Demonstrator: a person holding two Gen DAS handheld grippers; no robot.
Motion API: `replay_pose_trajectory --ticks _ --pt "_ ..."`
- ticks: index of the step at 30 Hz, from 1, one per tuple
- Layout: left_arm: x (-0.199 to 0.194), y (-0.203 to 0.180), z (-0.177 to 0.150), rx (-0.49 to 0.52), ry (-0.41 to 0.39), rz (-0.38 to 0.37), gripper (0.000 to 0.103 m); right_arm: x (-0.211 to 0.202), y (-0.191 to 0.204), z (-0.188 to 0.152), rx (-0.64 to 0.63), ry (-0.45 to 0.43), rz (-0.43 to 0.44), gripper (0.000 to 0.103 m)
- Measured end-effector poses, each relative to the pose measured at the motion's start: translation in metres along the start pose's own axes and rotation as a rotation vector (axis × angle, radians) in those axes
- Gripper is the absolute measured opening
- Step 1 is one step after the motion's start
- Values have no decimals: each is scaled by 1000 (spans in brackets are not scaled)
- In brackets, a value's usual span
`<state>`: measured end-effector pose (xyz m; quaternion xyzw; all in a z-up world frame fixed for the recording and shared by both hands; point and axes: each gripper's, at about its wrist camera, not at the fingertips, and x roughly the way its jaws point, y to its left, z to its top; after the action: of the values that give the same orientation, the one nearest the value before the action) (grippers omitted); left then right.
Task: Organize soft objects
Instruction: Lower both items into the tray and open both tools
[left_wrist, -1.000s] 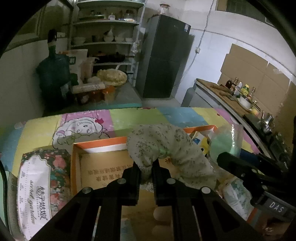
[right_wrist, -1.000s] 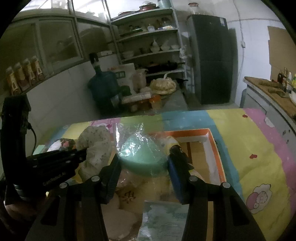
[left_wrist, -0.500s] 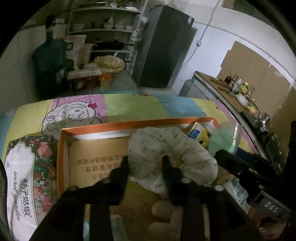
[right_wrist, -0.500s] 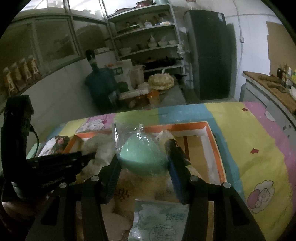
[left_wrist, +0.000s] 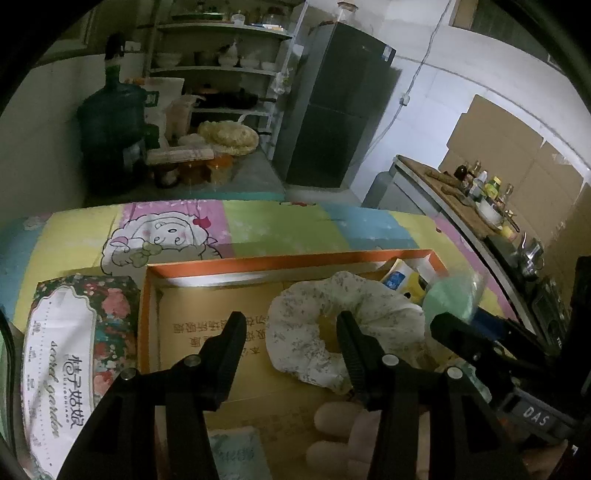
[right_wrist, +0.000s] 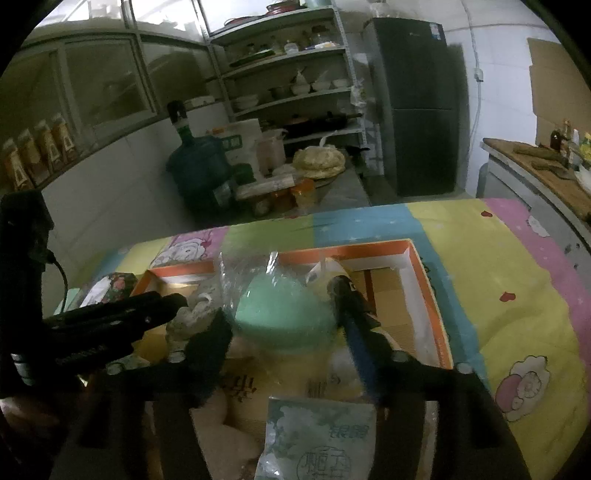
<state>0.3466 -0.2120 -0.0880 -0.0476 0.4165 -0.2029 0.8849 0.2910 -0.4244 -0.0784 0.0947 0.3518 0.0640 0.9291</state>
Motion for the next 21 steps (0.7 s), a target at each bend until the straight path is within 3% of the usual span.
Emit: replay_pose_trajectory --ticks 21 --pt "-37 4 -3 10 -89 21 51 -24 12 1 12 -57 17 72"
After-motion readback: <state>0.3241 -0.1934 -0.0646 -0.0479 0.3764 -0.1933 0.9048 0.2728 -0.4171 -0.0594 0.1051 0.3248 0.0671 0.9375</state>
